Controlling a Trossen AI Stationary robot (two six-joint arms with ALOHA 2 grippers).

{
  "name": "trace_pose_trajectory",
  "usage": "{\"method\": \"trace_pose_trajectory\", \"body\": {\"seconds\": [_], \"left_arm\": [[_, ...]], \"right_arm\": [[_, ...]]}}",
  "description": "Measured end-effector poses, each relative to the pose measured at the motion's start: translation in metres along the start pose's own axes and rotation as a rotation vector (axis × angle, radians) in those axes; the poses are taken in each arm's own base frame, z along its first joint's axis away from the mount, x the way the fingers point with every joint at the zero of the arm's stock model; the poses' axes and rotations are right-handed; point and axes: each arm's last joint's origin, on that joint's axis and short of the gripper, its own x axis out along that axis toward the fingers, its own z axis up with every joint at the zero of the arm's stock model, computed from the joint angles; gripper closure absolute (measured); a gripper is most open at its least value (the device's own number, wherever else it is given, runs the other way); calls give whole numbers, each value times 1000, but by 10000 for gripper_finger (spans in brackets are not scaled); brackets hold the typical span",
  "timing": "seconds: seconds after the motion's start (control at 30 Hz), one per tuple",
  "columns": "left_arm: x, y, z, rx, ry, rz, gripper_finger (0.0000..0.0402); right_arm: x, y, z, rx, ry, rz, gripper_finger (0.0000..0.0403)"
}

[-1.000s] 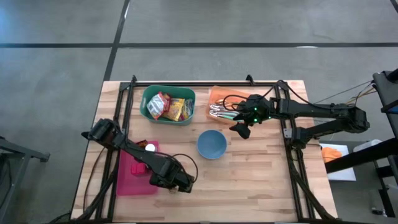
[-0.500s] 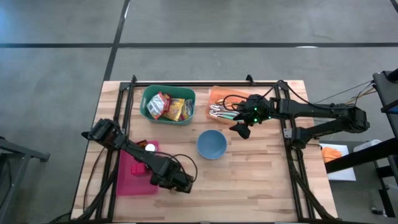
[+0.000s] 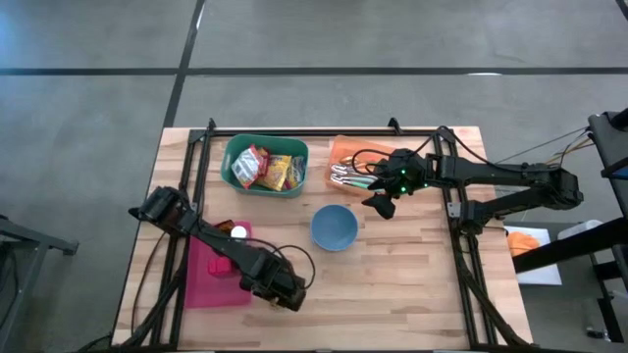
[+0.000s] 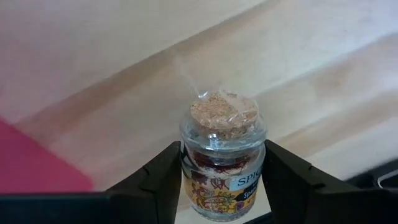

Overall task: Pick & Place Food Item
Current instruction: Put the brown spice bottle into the pink bin

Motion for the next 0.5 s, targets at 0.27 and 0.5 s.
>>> {"method": "trace_pose_trajectory", "body": {"seconds": [0.27,0.5], "left_arm": [[-21,-10,0,201,-38,-78,222],[-37,-10,9,246,-52,-107,222]], "right_arm": [[-7,14,8,-111,5,132,96],[-20,35,22,-242,-57,189,96]]}}
